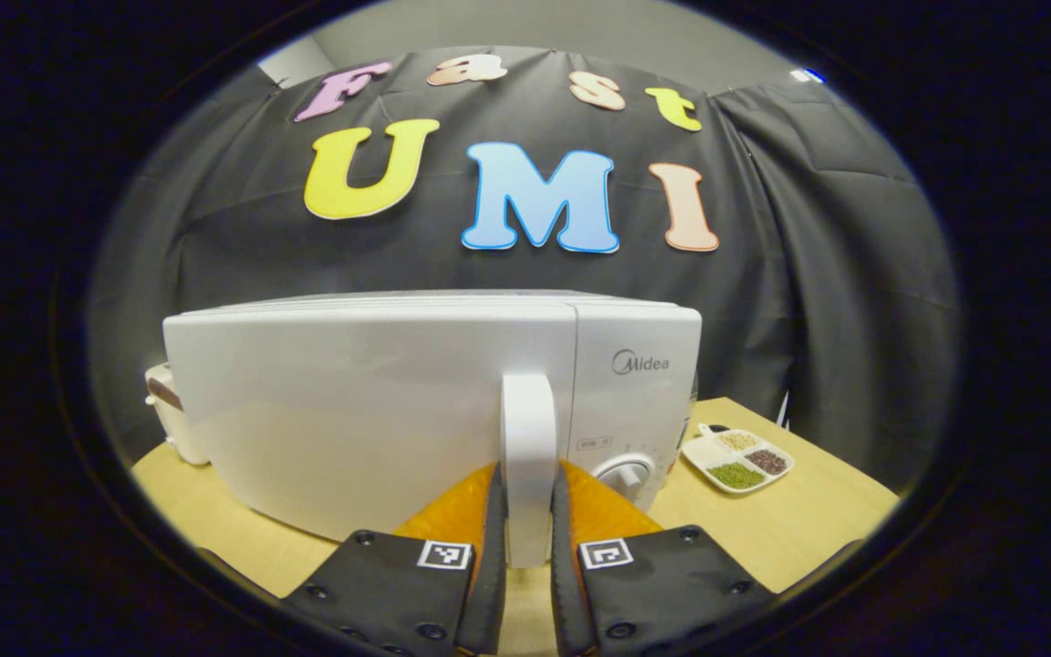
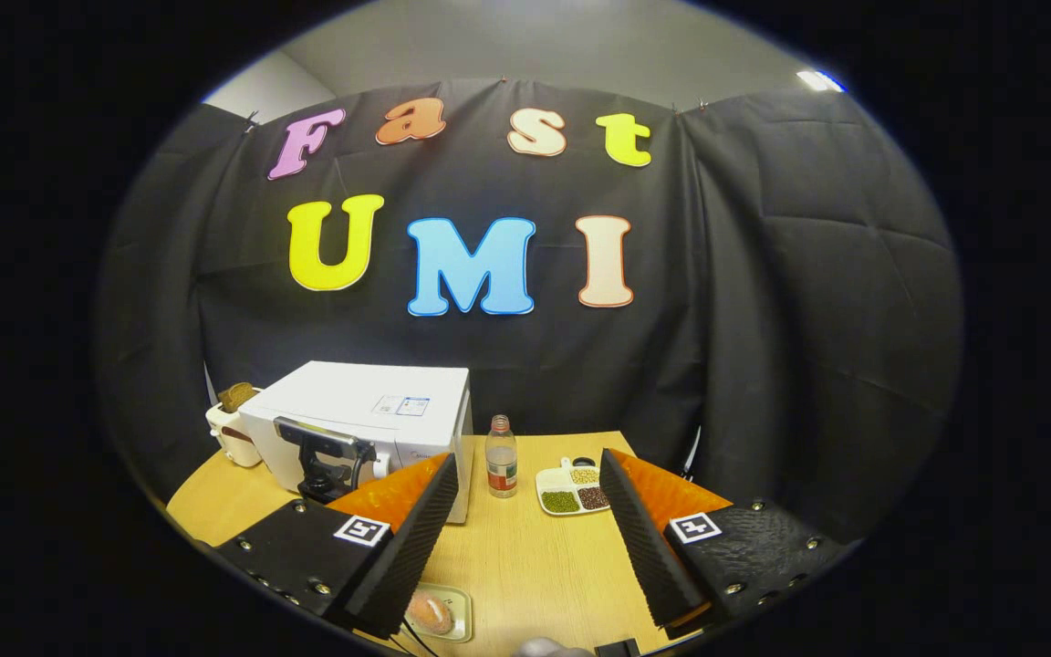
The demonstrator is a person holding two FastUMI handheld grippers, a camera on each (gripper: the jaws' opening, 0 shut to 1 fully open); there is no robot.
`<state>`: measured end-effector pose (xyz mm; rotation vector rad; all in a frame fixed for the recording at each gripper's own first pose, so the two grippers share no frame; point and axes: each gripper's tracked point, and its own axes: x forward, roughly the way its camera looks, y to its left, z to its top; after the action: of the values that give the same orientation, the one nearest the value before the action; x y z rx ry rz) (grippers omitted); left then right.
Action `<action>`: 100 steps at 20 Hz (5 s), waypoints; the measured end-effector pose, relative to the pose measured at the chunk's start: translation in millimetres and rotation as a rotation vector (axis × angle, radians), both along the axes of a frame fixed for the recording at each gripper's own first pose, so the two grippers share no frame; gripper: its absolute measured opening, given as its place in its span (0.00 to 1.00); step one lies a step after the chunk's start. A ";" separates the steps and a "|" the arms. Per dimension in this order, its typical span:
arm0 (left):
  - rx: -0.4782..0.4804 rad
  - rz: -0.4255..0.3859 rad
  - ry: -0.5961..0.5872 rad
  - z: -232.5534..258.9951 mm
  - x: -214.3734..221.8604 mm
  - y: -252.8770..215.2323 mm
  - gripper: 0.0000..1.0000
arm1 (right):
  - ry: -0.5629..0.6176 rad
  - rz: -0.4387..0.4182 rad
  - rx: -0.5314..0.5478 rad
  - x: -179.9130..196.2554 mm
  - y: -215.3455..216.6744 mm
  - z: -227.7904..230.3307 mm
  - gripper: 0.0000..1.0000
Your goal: Open the microwave oven with the left hand, put the food in, and close the microwave oven.
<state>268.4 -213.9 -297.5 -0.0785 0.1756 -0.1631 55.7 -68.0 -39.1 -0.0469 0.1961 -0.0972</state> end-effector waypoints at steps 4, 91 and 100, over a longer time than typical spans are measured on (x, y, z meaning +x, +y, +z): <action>0.003 -0.022 0.002 1.3 -2.0 0.8 0.28 | -0.008 0.004 -0.004 -10.4 1.4 4.0 0.96; 0.126 0.263 -0.062 180.8 -286.6 326.6 0.97 | 0.349 0.419 -0.171 46.8 192.4 -266.3 0.65; 0.101 0.301 -0.049 177.4 -282.8 331.5 0.90 | 0.289 0.479 0.300 132.1 307.4 -227.5 0.65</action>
<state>-14.4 117.6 -120.0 0.0000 0.1212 0.1435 187.8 239.4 -266.7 0.1922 0.4801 0.4190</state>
